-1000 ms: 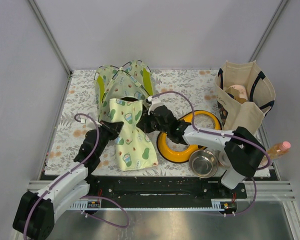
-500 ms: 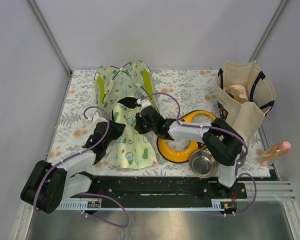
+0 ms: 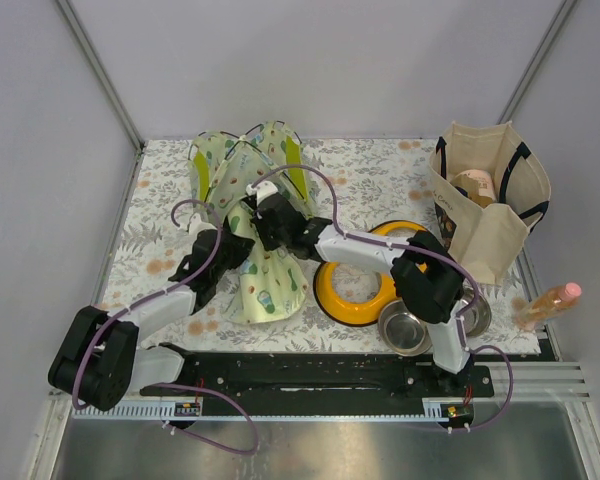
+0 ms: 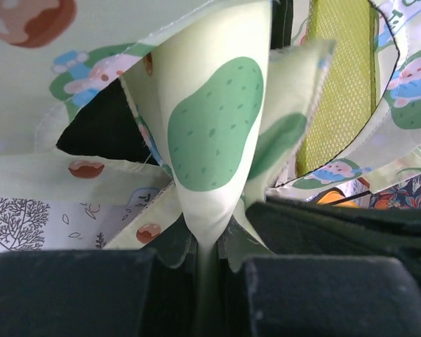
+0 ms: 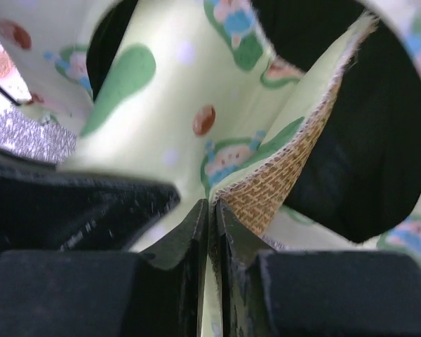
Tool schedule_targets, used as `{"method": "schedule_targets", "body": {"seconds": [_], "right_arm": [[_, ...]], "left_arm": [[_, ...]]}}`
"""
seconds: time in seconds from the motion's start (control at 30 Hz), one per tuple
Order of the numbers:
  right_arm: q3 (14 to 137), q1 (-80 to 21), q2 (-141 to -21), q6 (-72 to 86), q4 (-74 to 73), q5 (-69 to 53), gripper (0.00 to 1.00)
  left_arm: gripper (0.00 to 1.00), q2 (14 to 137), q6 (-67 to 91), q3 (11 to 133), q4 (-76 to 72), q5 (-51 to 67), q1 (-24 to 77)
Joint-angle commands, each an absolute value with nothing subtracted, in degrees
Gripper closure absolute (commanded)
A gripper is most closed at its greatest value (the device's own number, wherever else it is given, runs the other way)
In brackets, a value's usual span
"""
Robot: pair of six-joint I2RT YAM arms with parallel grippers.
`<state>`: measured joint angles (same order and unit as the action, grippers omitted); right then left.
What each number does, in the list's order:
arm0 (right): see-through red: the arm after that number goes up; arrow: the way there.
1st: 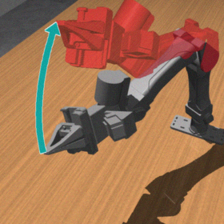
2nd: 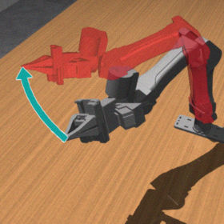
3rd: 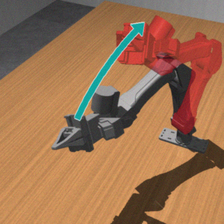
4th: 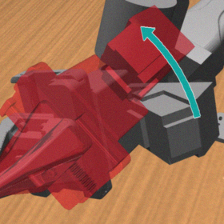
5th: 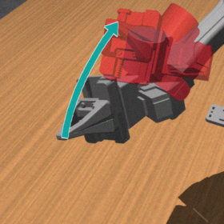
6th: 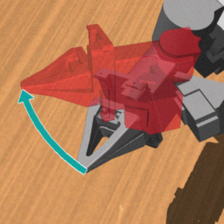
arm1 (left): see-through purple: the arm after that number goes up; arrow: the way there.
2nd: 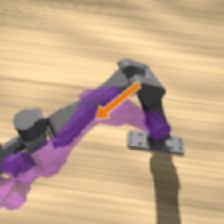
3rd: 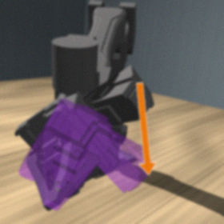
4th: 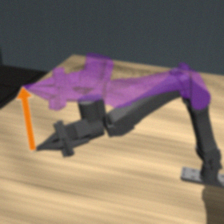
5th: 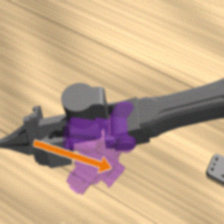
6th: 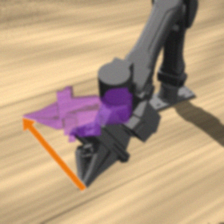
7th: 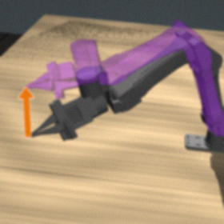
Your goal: Set up the pet tent
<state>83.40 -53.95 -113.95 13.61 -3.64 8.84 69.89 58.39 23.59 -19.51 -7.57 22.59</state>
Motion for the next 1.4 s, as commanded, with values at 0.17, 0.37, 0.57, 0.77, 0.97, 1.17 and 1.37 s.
{"method": "schedule_targets", "body": {"seconds": [0.17, 0.37, 0.57, 0.77, 0.97, 1.17, 1.37], "right_arm": [[97.5, -53.8, -121.0, 12.7, -12.1, 15.1, 0.85], [92.9, -51.9, -119.9, 19.5, -11.0, 20.6, 0.8], [88.2, -51.2, -115.1, 19.6, -9.8, 20.5, 0.41], [81.0, -51.2, -106.7, 22.1, -9.4, 19.0, 0.18], [69.8, -51.2, -96.3, 25.0, -6.5, 15.6, 0.08], [59.5, -51.2, -90.6, 28.7, -4.4, 10.7, 0.05], [48.8, -52.9, -82.9, 28.7, 1.8, 0.2, 0.05]], "left_arm": [[1.0, 71.3, 58.7, 30.0, -15.4, -3.7, 23.6], [1.0, 78.0, 54.7, 35.6, -17.0, -0.5, 23.6], [1.0, 78.7, 52.7, 40.8, -10.7, -5.8, 23.6], [1.0, 78.9, 51.8, 44.2, -4.6, -11.2, 23.6], [1.0, 80.7, 52.0, 46.1, -1.0, -12.6, 23.5], [1.0, 82.2, 54.1, 46.4, -0.1, -12.2, 23.5], [0.6, 80.1, 53.6, 45.6, -0.3, -8.7, 23.5]]}}
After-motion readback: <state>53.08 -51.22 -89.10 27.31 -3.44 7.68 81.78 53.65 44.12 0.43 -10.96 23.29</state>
